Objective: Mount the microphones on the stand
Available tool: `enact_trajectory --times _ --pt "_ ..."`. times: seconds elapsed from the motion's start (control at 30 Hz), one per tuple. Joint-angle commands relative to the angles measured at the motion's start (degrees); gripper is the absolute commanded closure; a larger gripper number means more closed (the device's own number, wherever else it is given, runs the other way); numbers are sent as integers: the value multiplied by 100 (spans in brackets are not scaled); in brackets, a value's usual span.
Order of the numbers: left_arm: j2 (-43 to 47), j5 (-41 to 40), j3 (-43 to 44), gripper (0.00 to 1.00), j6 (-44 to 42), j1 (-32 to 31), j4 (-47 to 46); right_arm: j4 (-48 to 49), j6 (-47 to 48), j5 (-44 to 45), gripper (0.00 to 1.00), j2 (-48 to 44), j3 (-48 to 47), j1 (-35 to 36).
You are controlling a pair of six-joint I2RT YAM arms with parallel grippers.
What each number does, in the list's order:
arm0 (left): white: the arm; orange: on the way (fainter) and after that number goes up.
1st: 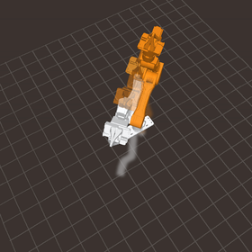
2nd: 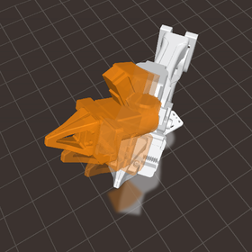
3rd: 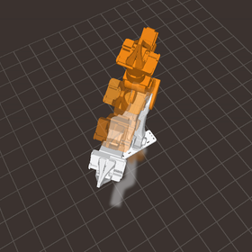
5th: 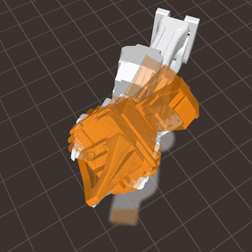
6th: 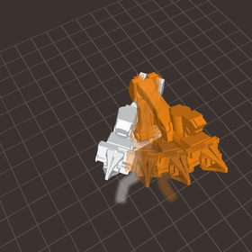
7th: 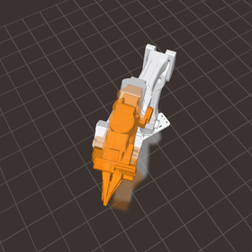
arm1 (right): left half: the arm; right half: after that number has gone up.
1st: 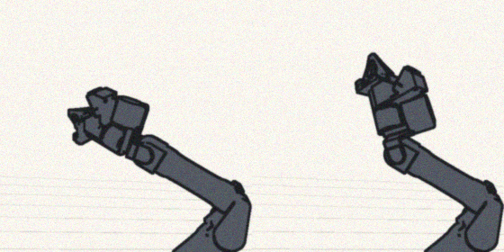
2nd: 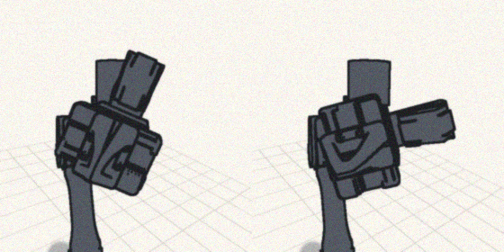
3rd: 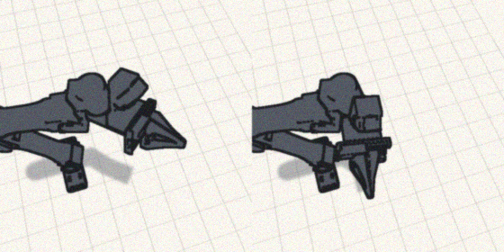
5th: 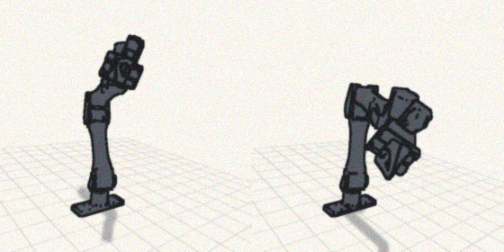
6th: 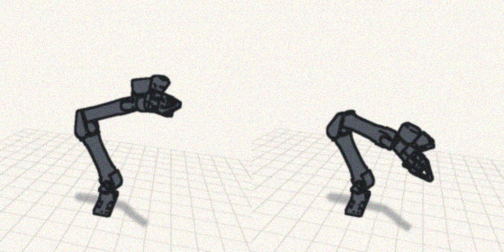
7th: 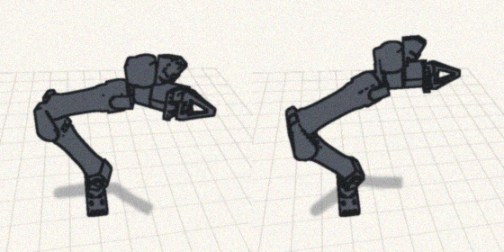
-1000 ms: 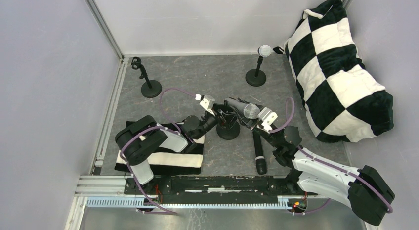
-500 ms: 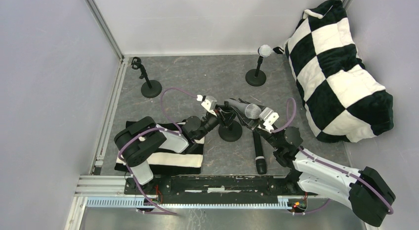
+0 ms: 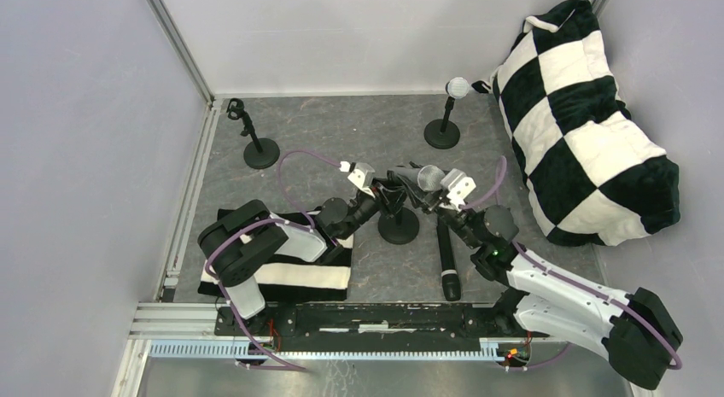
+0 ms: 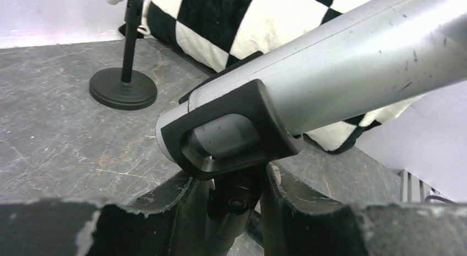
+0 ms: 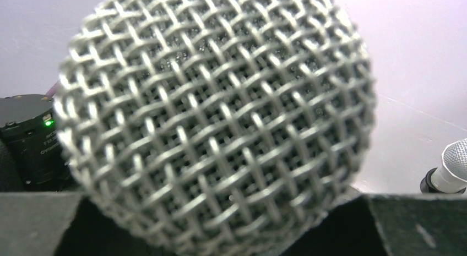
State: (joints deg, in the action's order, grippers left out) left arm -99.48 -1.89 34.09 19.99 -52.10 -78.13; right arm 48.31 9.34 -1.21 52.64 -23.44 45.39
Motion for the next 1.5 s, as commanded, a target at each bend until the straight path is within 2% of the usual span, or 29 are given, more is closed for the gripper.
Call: enact_trajectory --times 0.0,0.47,0.83,1.03,1.13,1.2,1.37,1.47 --pt "67 -142 137 98 -297 -10 406 -1957 -179 475 100 595 -129 10" --pt "60 -153 271 98 -587 -129 654 -2479 -238 237 100 1652 -198 -334" --pt "72 -180 302 98 -658 -169 711 -2717 -234 148 100 2103 -283 -482" --pt "69 -290 280 98 -642 -167 704 -2553 -254 137 100 1791 -187 -493" --pt "69 -481 249 98 -583 -169 723 -2416 -270 -228 99 1338 -185 -488" --pt "69 -642 220 98 -580 -167 752 -2407 -329 -429 86 983 -262 -493" --pt "37 -1044 269 98 -766 -169 1009 -2712 -596 -697 42 151 -611 -489" --pt "17 -1252 323 98 -914 -167 1116 -3019 -714 -777 29 -255 -811 -489"
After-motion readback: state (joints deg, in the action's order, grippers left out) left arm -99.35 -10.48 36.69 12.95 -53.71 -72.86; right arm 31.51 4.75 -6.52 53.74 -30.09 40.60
